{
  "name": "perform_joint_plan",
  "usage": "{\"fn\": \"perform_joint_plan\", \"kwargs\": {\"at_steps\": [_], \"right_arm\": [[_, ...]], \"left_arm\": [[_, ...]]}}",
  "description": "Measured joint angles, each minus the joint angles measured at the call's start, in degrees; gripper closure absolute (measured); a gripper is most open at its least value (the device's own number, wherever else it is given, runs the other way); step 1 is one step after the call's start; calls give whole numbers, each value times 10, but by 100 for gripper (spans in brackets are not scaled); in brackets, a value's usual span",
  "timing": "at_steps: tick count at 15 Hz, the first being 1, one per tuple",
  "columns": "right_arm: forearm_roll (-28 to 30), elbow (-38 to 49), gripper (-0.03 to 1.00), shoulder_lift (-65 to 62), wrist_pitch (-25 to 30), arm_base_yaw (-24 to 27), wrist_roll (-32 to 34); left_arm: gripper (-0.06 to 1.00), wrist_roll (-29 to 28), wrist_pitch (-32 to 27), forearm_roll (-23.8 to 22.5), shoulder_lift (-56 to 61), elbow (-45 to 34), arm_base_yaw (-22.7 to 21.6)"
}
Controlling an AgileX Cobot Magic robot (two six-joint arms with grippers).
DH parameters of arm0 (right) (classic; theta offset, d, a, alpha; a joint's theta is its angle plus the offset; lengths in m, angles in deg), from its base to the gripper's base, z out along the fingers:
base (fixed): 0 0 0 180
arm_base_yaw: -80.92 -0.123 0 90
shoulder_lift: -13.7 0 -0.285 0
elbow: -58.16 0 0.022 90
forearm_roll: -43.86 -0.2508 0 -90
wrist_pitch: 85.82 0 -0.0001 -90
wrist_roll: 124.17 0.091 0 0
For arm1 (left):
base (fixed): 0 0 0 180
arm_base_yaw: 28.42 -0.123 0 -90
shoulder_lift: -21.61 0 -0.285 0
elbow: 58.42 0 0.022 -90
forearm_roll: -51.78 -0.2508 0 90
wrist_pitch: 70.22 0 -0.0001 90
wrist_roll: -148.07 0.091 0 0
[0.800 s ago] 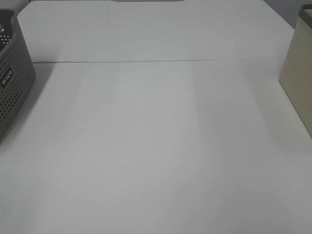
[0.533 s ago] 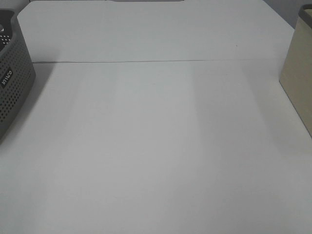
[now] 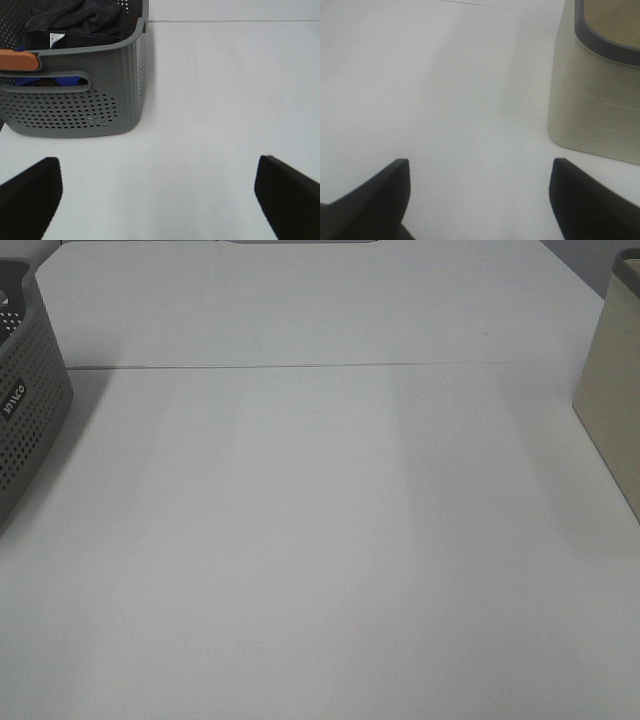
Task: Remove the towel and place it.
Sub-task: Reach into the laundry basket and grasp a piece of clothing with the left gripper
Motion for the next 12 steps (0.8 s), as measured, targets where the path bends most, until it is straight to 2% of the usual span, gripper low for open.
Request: {"fn": "perform_joint_plan", "kwargs": {"at_steps": [12], "right_arm": [[0, 0, 22, 0, 0, 0, 0]], "left_arm": [[-5, 6, 0, 1, 0, 0, 0]]}}
